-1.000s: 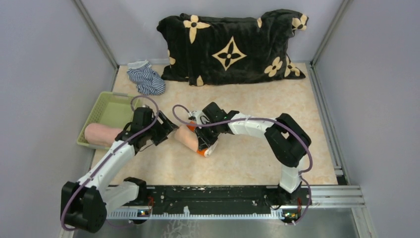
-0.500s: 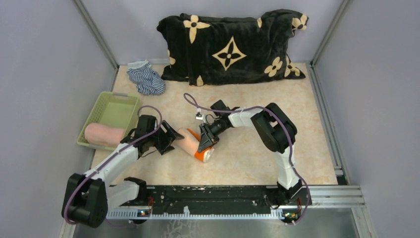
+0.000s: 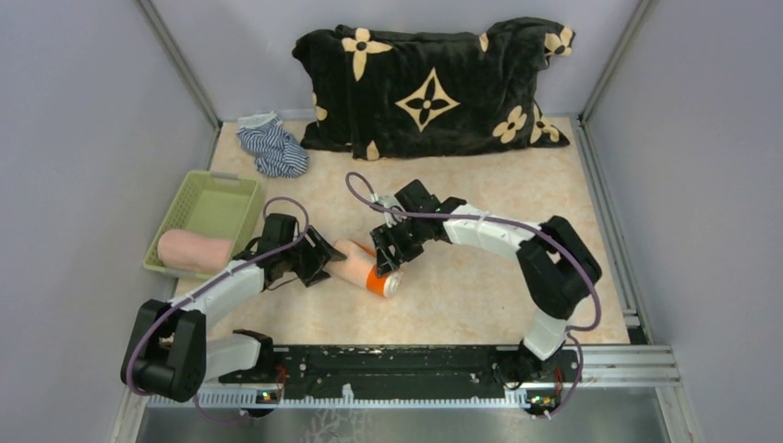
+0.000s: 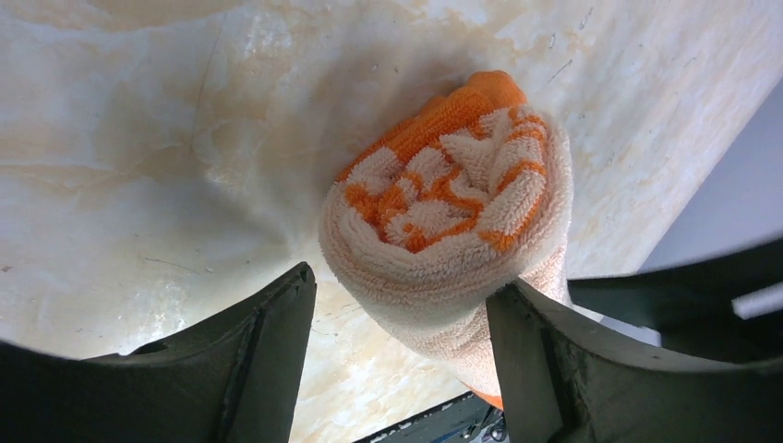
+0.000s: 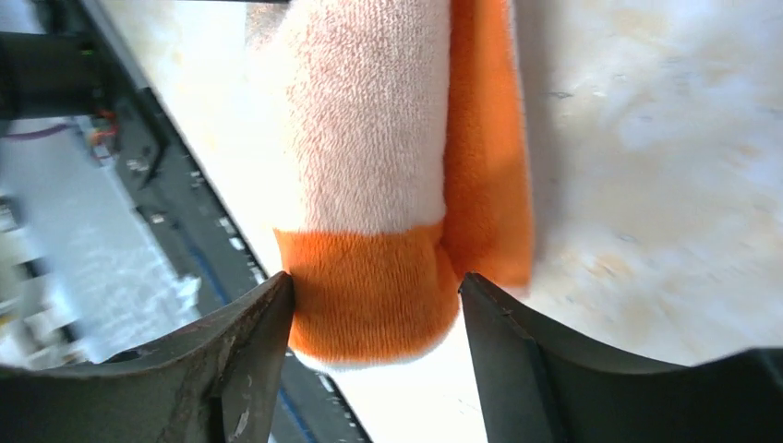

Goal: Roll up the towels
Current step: Roll the towel at the center of the board.

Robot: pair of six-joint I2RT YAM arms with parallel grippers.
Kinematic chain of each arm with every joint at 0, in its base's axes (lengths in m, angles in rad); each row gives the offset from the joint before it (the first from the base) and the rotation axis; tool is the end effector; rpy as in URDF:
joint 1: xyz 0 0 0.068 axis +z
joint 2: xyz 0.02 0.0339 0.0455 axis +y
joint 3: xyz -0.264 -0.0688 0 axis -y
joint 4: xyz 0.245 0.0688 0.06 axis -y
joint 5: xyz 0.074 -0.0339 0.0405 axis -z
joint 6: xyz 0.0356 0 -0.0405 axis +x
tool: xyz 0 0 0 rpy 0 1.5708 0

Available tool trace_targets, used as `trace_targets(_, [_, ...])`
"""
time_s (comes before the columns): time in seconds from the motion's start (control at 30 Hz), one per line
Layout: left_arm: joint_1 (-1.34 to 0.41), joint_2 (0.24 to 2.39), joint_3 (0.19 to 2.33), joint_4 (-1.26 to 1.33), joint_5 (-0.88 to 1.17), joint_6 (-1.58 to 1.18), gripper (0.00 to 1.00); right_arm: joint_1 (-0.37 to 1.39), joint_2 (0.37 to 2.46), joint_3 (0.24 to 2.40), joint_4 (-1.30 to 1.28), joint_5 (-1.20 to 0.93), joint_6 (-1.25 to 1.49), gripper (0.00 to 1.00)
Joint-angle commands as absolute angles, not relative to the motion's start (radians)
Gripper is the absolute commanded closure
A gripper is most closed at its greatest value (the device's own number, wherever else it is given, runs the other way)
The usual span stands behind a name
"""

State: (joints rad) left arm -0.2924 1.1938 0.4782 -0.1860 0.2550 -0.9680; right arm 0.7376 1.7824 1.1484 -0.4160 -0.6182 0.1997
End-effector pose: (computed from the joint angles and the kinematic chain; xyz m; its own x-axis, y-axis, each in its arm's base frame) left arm 0.2027 -0.0704 0.1584 -0.7790 -0.5979 -0.1887 -0.3756 0.6860 -0.6232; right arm 0.2523 0.2571 0.1855 -0.7803 -0.4906 -0.3880 -0.6190 0.5168 0.5914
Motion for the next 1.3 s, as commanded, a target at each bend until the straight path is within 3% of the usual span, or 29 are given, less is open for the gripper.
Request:
trace_targets(0.0, [-0.299, 1.236, 0.452, -0.253, 0.179, -0.933, 0.27, 0.842, 1.592, 1.147, -0.47, -0.201, 0.082, 0.32])
trace_targets(0.27, [-0.306, 1.268, 0.48, -0.269, 0.155, -0.918, 0.27, 1.152, 1.523, 1.14, -0.41, 0.275, -0.072, 0.31])
trace_targets(0.57, [-0.31, 1.282, 0.484, -0.261, 0.157, -0.914, 0.25, 1.234, 1.743, 1.124, -0.351, 0.392, -0.114, 0.3])
trace_targets(0.67, [-0.31, 1.285, 0.491, -0.261, 0.165, -0.907, 0.24, 1.223, 1.815, 1.128, -0.357, 0.334, -0.103, 0.33])
trace_targets(0.93, [-0.31, 1.139, 0.479, -0.248, 0.187, -0.893, 0.18, 1.109, 1.841, 1.116, -0.392, 0.029, -0.016, 0.53])
trace_targets(1.27, [-0.322, 0.878, 0.321, -0.143, 0.289, -1.065, 0.17, 1.011, 1.821, 1.09, -0.335, -0.3, 0.106, 0.54])
